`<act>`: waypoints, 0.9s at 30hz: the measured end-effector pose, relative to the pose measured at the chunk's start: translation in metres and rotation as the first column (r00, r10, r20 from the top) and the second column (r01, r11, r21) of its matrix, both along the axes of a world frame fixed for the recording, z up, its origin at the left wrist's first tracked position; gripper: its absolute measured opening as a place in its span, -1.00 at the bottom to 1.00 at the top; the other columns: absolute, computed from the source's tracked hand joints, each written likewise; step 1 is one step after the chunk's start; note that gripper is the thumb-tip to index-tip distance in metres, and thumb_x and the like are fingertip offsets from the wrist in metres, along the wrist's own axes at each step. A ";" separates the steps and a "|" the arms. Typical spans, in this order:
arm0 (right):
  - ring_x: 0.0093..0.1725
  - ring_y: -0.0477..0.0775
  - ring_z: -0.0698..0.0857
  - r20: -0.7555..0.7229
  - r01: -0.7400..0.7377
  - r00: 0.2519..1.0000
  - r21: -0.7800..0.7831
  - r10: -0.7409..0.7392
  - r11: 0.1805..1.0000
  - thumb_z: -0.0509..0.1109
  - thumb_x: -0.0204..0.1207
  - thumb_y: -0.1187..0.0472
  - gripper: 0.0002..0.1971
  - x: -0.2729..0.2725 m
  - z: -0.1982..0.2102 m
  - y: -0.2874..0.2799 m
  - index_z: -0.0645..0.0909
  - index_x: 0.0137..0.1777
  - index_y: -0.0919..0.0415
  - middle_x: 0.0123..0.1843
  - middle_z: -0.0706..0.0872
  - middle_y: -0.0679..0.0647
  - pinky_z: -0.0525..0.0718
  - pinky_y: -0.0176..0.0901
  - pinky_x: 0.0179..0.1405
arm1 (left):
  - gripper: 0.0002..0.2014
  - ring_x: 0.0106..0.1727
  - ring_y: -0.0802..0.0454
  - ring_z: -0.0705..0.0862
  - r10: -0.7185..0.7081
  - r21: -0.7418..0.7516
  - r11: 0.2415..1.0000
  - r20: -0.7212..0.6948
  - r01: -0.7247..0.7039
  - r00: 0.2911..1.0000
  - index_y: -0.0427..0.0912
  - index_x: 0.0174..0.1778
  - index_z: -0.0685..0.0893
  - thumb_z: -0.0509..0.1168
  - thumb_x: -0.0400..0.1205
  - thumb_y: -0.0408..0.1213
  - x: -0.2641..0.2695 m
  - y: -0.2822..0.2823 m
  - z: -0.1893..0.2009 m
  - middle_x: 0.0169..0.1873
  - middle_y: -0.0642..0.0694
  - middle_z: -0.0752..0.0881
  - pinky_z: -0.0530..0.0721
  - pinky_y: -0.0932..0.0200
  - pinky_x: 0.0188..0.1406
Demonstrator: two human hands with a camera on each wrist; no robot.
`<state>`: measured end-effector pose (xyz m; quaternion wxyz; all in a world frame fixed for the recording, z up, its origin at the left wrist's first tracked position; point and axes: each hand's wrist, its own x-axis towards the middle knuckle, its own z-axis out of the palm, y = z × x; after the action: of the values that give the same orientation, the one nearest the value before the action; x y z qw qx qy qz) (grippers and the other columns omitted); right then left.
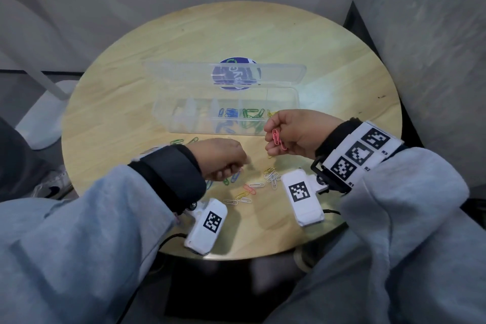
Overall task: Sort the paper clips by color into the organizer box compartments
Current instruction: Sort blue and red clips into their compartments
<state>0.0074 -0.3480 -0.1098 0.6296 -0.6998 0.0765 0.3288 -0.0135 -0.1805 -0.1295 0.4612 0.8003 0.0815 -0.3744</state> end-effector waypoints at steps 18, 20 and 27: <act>-0.32 0.03 0.60 0.054 -0.026 0.998 -0.097 0.032 0.995 0.03 0.56 0.64 -0.67 0.003 -0.001 -0.001 0.46 -0.22 0.26 -0.25 0.50 0.14 0.71 -0.36 -0.46 | -0.87 -0.26 0.04 0.58 -0.580 0.648 0.659 0.115 0.382 0.807 -0.01 -0.44 0.52 0.33 0.40 -0.24 -0.013 -0.015 -0.022 -0.42 0.08 0.57 0.45 0.25 -0.37; -0.32 0.03 0.60 0.061 -0.024 0.998 -0.107 0.030 0.994 0.04 0.56 0.63 -0.67 0.004 -0.001 -0.001 0.46 -0.24 0.26 -0.25 0.49 0.14 0.71 -0.37 -0.46 | -0.87 -0.29 0.05 0.54 -0.579 0.640 0.673 0.142 0.372 0.803 0.00 -0.39 0.50 0.34 0.39 -0.23 -0.013 -0.016 -0.021 -0.42 0.08 0.54 0.41 0.25 -0.43; -0.31 0.02 0.61 0.080 -0.035 0.996 -0.141 0.047 0.989 0.05 0.54 0.64 -0.66 0.006 -0.001 -0.004 0.50 -0.25 0.27 -0.24 0.51 0.15 0.73 -0.37 -0.39 | -0.78 -0.53 0.20 0.55 -0.578 0.589 0.711 0.177 0.384 0.797 -0.04 -0.16 0.67 0.45 0.39 -0.03 -0.019 -0.026 -0.017 -0.55 0.08 0.59 0.58 0.31 -0.35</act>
<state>0.0130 -0.3517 -0.1109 0.5751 -0.7564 0.0587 0.3061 -0.0323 -0.2067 -0.1466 0.1155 0.9402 -0.1177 -0.2980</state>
